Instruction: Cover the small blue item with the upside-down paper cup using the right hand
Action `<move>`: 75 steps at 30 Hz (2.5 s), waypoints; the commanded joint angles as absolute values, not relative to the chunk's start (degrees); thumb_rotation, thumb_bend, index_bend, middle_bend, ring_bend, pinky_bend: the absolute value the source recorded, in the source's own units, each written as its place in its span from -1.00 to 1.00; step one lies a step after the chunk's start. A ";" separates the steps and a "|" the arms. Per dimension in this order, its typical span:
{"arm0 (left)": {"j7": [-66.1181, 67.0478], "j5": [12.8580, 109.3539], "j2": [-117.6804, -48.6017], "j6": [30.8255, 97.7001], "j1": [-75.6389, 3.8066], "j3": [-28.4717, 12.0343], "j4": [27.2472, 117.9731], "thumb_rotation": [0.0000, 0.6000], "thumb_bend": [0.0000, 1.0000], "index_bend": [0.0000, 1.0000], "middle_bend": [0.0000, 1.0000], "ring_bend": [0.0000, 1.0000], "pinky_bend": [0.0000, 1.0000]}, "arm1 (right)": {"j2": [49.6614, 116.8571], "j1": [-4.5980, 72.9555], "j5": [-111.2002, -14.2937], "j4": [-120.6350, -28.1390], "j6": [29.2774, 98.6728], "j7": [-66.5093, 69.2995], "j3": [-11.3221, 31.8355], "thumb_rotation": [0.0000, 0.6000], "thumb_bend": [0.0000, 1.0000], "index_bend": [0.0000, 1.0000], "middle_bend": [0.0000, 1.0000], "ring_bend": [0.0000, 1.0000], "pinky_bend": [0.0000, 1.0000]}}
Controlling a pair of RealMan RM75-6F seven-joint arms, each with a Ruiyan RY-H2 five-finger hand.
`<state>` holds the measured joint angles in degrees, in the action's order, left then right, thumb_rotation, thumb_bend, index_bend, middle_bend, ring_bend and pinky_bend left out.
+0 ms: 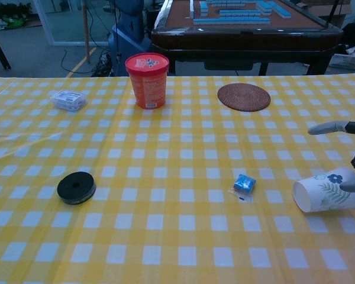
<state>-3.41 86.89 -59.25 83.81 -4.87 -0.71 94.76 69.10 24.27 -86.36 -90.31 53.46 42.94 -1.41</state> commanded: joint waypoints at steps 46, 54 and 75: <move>-8.24 86.89 -57.71 83.37 -4.87 -0.69 94.50 1.00 -0.80 -0.07 -0.27 -0.51 -0.24 | 79.23 28.92 -63.91 -101.47 62.92 -48.37 3.39 1.00 -0.85 -0.36 1.00 0.97 1.00; -8.62 86.87 -57.49 83.30 -4.83 -0.64 94.59 1.00 -0.80 -0.07 -0.27 -0.51 -0.24 | 80.82 30.70 -60.28 -99.95 61.97 -50.42 3.01 1.00 -0.85 -0.36 1.00 0.97 1.00; -10.13 86.61 -57.01 83.45 -4.64 -0.78 94.24 1.00 -0.80 -0.07 -0.27 -0.51 -0.24 | 86.25 33.29 -59.14 -94.69 62.17 -50.44 1.88 1.00 -0.72 -0.22 1.00 0.98 1.00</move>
